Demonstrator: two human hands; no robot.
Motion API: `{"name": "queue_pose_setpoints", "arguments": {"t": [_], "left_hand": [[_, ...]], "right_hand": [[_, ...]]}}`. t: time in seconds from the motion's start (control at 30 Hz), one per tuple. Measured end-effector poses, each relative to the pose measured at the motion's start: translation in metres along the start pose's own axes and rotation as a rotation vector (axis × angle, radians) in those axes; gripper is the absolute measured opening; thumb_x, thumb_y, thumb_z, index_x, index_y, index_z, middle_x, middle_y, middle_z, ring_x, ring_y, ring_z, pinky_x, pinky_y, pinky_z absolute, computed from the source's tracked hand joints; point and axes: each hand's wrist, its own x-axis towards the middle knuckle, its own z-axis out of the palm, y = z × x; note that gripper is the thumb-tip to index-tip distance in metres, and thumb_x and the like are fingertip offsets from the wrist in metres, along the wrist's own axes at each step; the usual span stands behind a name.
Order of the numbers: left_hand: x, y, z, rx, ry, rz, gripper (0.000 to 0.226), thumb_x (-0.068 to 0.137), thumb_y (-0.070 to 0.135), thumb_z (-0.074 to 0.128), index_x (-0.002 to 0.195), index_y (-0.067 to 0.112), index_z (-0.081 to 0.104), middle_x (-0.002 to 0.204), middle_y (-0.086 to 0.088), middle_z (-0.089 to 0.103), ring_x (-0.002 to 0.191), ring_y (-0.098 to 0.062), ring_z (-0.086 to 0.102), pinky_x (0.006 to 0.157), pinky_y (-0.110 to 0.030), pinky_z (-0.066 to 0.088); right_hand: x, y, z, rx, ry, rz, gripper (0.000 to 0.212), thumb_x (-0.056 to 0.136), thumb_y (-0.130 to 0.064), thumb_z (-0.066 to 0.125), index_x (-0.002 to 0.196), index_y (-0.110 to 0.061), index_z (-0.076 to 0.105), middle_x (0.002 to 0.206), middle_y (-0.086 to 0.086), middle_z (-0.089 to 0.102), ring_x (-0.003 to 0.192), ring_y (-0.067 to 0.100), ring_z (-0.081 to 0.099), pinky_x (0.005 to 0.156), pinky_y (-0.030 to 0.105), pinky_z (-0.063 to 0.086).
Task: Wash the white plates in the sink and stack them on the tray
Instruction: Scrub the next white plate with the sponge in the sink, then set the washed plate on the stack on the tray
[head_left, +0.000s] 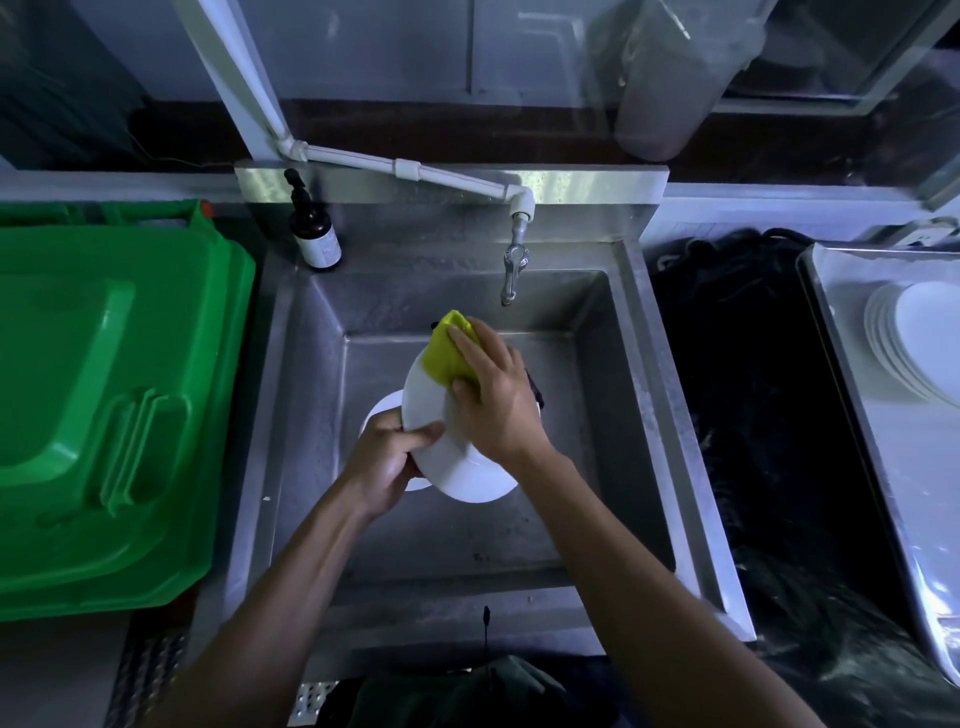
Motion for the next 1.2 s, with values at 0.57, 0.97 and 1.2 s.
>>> {"name": "queue_pose_setpoints", "arguments": {"t": [0.57,0.97,1.2], "left_hand": [[0.013,-0.014,0.001,-0.227,-0.035,0.002,0.026,0.084,0.008,0.064,0.105,0.009,0.078,0.108,-0.017,0.075,0.094,-0.031,0.073,0.070,-0.039,0.060],[0.027,0.001,0.030,0.104,-0.015,0.018,0.012,0.087,0.002,0.067,0.090,0.010,0.075,0.088,-0.010,0.077,0.079,-0.029,0.072,0.063,-0.040,0.057],[0.041,0.025,0.084,0.649,-0.084,0.240,0.022,0.083,0.023,0.066,0.084,0.002,0.062,0.073,0.002,0.060,0.067,-0.015,0.052,0.064,-0.031,0.038]], "right_hand": [[-0.035,0.028,0.005,0.024,-0.056,0.077,0.063,0.086,-0.011,0.066,0.145,-0.028,0.050,0.156,-0.001,0.039,0.134,0.028,0.043,0.111,0.035,0.036],[-0.067,0.065,-0.039,-0.005,-0.005,0.299,0.064,0.074,-0.010,0.071,0.133,-0.031,0.061,0.140,-0.003,0.054,0.118,0.021,0.057,0.092,0.036,0.051],[-0.068,0.092,-0.094,-0.068,0.064,0.351,0.064,0.075,-0.009,0.073,0.136,-0.025,0.060,0.140,0.000,0.055,0.119,0.022,0.056,0.091,0.032,0.048]]}}
